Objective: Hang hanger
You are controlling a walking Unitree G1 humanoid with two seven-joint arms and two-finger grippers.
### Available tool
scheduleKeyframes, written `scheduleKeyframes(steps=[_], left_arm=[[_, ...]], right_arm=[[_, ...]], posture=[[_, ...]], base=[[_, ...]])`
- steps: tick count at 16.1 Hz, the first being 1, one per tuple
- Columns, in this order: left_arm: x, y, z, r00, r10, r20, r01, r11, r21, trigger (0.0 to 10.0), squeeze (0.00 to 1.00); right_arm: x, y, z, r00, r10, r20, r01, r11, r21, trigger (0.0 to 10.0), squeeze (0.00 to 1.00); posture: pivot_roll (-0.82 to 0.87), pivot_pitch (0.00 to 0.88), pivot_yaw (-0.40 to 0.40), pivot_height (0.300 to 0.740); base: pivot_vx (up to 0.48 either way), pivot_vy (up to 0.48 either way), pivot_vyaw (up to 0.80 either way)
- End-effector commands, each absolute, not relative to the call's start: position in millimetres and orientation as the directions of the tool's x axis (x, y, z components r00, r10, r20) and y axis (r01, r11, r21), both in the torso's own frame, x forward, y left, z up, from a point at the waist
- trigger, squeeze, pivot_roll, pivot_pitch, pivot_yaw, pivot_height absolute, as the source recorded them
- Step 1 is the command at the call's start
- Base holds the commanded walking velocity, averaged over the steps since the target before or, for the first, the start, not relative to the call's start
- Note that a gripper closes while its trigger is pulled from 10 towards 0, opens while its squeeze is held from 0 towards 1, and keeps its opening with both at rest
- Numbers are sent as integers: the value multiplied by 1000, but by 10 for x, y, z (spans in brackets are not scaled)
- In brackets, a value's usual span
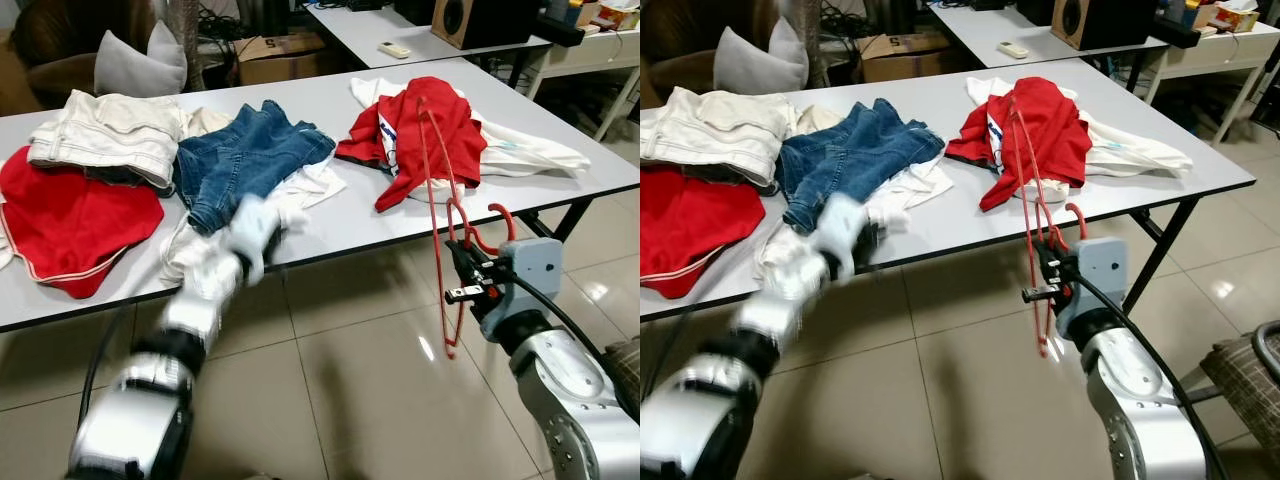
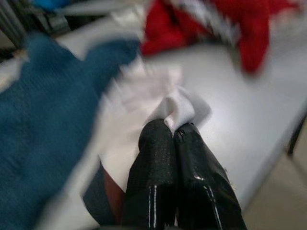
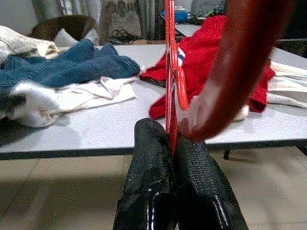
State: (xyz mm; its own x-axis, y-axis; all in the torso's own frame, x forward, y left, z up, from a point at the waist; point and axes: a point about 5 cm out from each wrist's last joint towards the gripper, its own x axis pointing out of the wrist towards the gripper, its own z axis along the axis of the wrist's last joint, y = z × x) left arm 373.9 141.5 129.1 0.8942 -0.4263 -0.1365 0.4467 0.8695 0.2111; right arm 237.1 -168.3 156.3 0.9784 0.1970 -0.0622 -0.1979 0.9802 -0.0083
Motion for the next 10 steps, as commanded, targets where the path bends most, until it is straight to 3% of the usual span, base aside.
scheduleKeyframes(steps=[1,3,6,8,10], left_arm=[[3879,1419,1624,899,-436,-49,438,884,163,0,0],[4004,1391,1932,892,-452,4,446,881,159,0,0],[4185,1356,3058,860,-457,229,406,883,237,0,0],[4178,1332,3224,838,-474,271,422,877,231,0,0],[4186,1241,2937,845,-502,183,458,857,235,0,0]], right_arm=[[2363,-1680,1535,980,188,-66,-189,982,-11,10000,0],[2360,-1704,1549,983,174,-50,-174,985,12,10000,0],[2385,-1758,1599,987,159,-31,-159,987,4,10000,0],[2365,-1793,1583,990,141,-32,-141,990,-9,10000,0],[2339,-1776,1602,991,132,-20,-132,991,0,10000,0]], posture=[[-207,11,95,740],[-200,10,96,740],[-210,0,115,740],[-229,0,128,740],[-237,0,145,740]], base=[[0,0,0],[0,0,0],[0,0,0],[0,0,0],[0,0,0]])
